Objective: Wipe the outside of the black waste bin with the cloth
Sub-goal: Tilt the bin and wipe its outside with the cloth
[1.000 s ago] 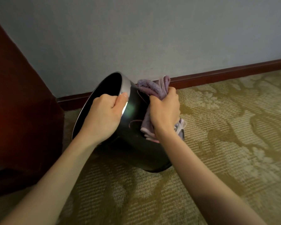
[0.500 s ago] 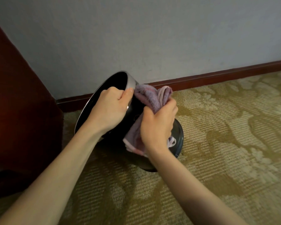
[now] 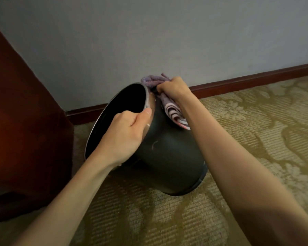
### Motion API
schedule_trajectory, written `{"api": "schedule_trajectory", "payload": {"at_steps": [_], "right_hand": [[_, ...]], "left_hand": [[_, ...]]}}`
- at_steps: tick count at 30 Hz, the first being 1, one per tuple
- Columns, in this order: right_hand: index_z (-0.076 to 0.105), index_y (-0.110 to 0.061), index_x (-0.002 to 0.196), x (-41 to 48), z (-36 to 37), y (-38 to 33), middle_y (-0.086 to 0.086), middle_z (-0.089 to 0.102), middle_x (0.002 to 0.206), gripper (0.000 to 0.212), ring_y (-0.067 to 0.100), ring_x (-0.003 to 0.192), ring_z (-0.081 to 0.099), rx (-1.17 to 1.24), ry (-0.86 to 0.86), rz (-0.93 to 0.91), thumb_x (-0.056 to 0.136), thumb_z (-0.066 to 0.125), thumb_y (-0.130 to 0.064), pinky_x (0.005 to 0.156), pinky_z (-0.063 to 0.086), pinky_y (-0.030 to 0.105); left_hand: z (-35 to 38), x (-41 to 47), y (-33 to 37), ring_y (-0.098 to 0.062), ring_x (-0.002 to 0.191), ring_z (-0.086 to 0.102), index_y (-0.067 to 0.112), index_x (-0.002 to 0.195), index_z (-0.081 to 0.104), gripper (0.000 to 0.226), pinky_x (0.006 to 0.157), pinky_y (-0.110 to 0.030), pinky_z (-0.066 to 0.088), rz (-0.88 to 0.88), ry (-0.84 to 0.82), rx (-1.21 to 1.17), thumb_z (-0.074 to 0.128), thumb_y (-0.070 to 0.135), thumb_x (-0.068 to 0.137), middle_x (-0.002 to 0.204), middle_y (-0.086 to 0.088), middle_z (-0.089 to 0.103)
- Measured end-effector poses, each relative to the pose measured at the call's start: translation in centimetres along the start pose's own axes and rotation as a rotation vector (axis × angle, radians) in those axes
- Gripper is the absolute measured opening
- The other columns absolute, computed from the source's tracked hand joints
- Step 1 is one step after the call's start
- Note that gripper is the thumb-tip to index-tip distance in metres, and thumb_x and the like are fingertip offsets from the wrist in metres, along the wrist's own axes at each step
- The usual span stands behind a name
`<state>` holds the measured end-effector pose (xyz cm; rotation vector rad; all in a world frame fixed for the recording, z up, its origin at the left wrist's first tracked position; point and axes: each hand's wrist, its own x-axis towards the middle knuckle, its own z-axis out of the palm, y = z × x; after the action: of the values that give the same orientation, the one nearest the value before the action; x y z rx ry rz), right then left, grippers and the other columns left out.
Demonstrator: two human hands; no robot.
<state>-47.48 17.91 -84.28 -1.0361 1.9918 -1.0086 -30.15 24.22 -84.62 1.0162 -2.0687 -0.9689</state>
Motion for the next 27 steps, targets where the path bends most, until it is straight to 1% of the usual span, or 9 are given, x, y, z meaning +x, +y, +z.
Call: {"api": "schedule_trajectory", "payload": {"at_steps": [4, 8, 10, 13, 19, 21, 23, 25, 27], "right_hand": [[0.066, -0.01, 0.11, -1.5, 0.0, 0.3, 0.011, 0.068, 0.108, 0.058, 0.03, 0.098, 0.064, -0.002, 0.082, -0.035, 0.057, 0.058, -0.03, 0.09, 0.051, 0.042], [0.064, -0.016, 0.108, -3.9, 0.1, -0.1, 0.008, 0.067, 0.105, 0.041, 0.032, 0.096, 0.061, 0.048, 0.198, -0.054, 0.07, 0.06, -0.032, 0.088, 0.049, 0.041], [0.062, -0.018, 0.105, -5.6, 0.4, -0.4, 0.003, 0.065, 0.1, 0.034, 0.031, 0.093, 0.06, 0.088, 0.287, -0.08, 0.074, 0.059, -0.032, 0.083, 0.047, 0.039], [0.059, -0.018, 0.103, -8.5, 1.4, -0.3, 0.0, 0.063, 0.099, 0.029, 0.027, 0.094, 0.058, 0.177, 0.434, -0.14, 0.076, 0.059, -0.03, 0.08, 0.045, 0.038], [0.052, -0.013, 0.111, -12.7, 4.7, 1.9, 0.003, 0.054, 0.108, 0.039, 0.022, 0.099, 0.053, 0.215, 0.605, -0.35, 0.075, 0.066, -0.022, 0.075, 0.04, 0.033], [0.052, -0.01, 0.109, -13.2, 5.5, 2.6, 0.006, 0.054, 0.107, 0.04, 0.023, 0.097, 0.054, 0.178, 0.63, -0.426, 0.074, 0.067, -0.021, 0.075, 0.044, 0.034], [0.053, -0.007, 0.108, -13.5, 6.2, 3.3, 0.009, 0.055, 0.106, 0.039, 0.024, 0.095, 0.054, 0.108, 0.659, -0.532, 0.074, 0.067, -0.021, 0.076, 0.044, 0.031], [0.055, -0.005, 0.107, -13.8, 6.7, 4.2, 0.011, 0.057, 0.107, 0.038, 0.024, 0.095, 0.053, 0.015, 0.662, -0.634, 0.075, 0.065, -0.023, 0.074, 0.043, 0.029], [0.054, -0.006, 0.109, -14.0, 7.3, 5.4, 0.013, 0.058, 0.11, 0.038, 0.027, 0.092, 0.054, -0.083, 0.648, -0.733, 0.075, 0.063, -0.021, 0.071, 0.046, 0.035]], "left_hand": [[0.0, 0.2, 0.1, -0.039, 0.062, 0.058, -0.009, 0.069, 0.056, 0.068, 0.061, -0.055, 0.045, -0.07, -0.006, -0.041, 0.033, 0.051, 0.09, 0.069, -0.031, 0.059], [0.2, 1.2, 0.4, -0.006, 0.038, 0.041, 0.01, 0.046, 0.043, 0.057, 0.047, -0.035, 0.033, -0.086, 0.105, 0.03, 0.038, 0.043, 0.092, 0.038, 0.005, 0.048], [0.4, 2.0, 0.5, -0.004, 0.039, 0.037, 0.012, 0.045, 0.039, 0.055, 0.049, -0.035, 0.03, -0.102, 0.138, 0.065, 0.04, 0.04, 0.092, 0.035, 0.007, 0.044], [0.1, 3.1, 0.3, -0.009, 0.049, 0.046, 0.01, 0.05, 0.051, 0.049, 0.057, -0.035, 0.037, -0.151, 0.12, -0.027, 0.04, 0.039, 0.088, 0.045, 0.008, 0.052], [-0.2, 5.5, -0.6, -0.003, 0.033, 0.035, 0.016, 0.033, 0.047, 0.053, 0.035, -0.017, 0.025, -0.245, 0.082, -0.096, 0.034, 0.006, 0.083, 0.027, 0.007, 0.039], [-0.8, 6.2, -0.9, -0.001, 0.037, 0.04, 0.022, 0.042, 0.048, 0.054, 0.032, -0.011, 0.029, -0.254, 0.028, -0.085, 0.038, -0.007, 0.087, 0.037, 0.011, 0.045], [-1.4, 6.6, -1.0, 0.007, 0.043, 0.051, 0.016, 0.063, 0.051, 0.04, 0.04, -0.001, 0.031, -0.228, -0.073, -0.059, 0.041, -0.012, 0.09, 0.063, 0.007, 0.05], [-1.9, 6.8, -0.6, 0.012, 0.054, 0.052, 0.008, 0.086, 0.058, 0.016, 0.049, 0.0, 0.031, -0.231, -0.074, -0.12, 0.045, 0.002, 0.094, 0.079, 0.005, 0.051], [-1.9, 7.3, -0.7, 0.002, 0.058, 0.047, 0.014, 0.078, 0.059, 0.018, 0.053, -0.007, 0.033, -0.207, -0.026, -0.07, 0.05, 0.015, 0.093, 0.07, 0.006, 0.052]]}}
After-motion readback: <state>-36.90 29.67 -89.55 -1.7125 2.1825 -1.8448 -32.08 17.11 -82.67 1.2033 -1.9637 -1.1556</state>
